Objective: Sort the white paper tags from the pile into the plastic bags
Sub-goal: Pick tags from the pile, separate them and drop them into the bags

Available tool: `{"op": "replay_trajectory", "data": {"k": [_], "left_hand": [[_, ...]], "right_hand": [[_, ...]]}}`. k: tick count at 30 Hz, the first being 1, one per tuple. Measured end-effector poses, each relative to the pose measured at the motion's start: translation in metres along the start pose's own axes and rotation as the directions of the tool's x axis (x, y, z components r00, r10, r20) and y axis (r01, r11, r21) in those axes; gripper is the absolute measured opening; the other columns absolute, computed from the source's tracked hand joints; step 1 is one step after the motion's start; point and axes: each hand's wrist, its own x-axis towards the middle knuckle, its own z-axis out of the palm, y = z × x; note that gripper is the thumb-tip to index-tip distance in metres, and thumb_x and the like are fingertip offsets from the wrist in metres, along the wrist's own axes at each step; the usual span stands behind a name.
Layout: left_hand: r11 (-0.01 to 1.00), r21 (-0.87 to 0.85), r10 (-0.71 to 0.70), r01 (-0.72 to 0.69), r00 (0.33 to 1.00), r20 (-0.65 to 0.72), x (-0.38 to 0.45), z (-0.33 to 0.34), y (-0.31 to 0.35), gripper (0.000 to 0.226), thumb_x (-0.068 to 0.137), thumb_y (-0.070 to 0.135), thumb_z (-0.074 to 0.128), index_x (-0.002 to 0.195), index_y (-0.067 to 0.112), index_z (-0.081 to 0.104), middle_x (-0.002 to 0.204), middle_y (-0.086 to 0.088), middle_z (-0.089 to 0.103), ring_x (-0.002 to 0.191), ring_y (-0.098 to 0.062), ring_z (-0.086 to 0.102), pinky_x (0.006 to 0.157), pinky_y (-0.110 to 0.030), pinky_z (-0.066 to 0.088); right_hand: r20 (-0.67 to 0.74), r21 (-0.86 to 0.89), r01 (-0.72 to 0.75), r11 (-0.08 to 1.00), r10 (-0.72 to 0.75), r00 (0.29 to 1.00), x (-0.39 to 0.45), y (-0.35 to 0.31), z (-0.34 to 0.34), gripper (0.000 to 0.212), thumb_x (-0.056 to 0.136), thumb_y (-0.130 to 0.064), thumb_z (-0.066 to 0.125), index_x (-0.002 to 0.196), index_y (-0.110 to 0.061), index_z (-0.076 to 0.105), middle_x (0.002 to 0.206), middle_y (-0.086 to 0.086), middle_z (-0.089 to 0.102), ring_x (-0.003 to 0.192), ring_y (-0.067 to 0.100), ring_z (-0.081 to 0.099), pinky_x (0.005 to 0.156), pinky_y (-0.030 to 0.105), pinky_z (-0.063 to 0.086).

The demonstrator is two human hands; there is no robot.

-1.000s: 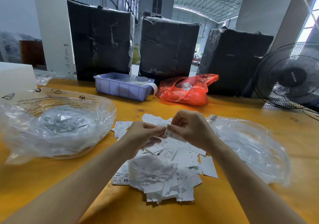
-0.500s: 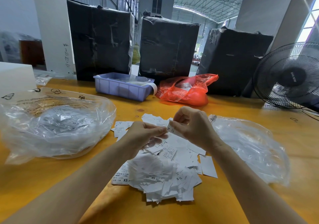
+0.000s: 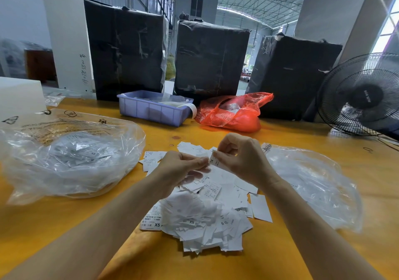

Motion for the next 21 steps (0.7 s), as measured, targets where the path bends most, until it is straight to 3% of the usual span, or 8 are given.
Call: {"op": "replay_trajectory", "data": {"k": [9, 12, 16, 21], "left_hand": [[1.0, -0.011, 0.022, -0.023, 0.999, -0.026, 0.0002, -0.0001, -0.0002, 0.019, 0.08, 0.024, 0.07, 0.088, 0.007, 0.073, 0.08, -0.006, 0.075, 0.063, -0.009, 0.063, 0.051, -0.017, 0.043], [1.0, 0.022, 0.02, -0.019, 0.999, -0.028, 0.0005, 0.0007, -0.0016, 0.016, 0.082, 0.028, 0.069, 0.086, 0.013, 0.074, 0.079, -0.001, 0.075, 0.064, -0.007, 0.063, 0.057, -0.018, 0.043], [1.0, 0.011, 0.006, -0.006, 1.0, 0.009, -0.0005, 0.0018, -0.0023, 0.019, 0.08, 0.031, 0.069, 0.082, 0.014, 0.075, 0.083, -0.003, 0.075, 0.065, -0.007, 0.064, 0.054, -0.017, 0.041], [0.998, -0.062, -0.031, 0.031, 0.999, 0.007, 0.0001, 0.0016, -0.0007, 0.014, 0.077, 0.026, 0.071, 0.082, 0.013, 0.074, 0.079, -0.003, 0.075, 0.065, -0.008, 0.066, 0.055, -0.018, 0.048]], "right_hand": [[0.045, 0.014, -0.008, 1.0, 0.007, 0.999, -0.0007, -0.0009, 0.003, 0.007, 0.078, -0.006, 0.072, 0.076, -0.005, 0.065, 0.073, 0.006, 0.067, 0.069, 0.02, 0.063, 0.068, 0.038, 0.053], [0.031, 0.054, -0.033, 0.998, 0.031, 0.999, -0.0016, -0.0027, 0.0053, 0.007, 0.078, -0.005, 0.072, 0.075, -0.004, 0.065, 0.072, 0.007, 0.067, 0.068, 0.022, 0.064, 0.068, 0.039, 0.054], [0.017, 0.114, -0.091, 0.989, 0.089, 0.996, -0.0013, -0.0041, 0.0061, 0.006, 0.079, -0.005, 0.071, 0.075, -0.003, 0.066, 0.073, 0.01, 0.068, 0.07, 0.024, 0.066, 0.069, 0.042, 0.054], [0.046, 0.117, -0.117, 0.986, 0.112, 0.993, -0.0026, -0.0044, 0.0044, 0.009, 0.079, -0.008, 0.073, 0.076, -0.005, 0.066, 0.074, 0.009, 0.068, 0.071, 0.025, 0.066, 0.068, 0.041, 0.054]]}}
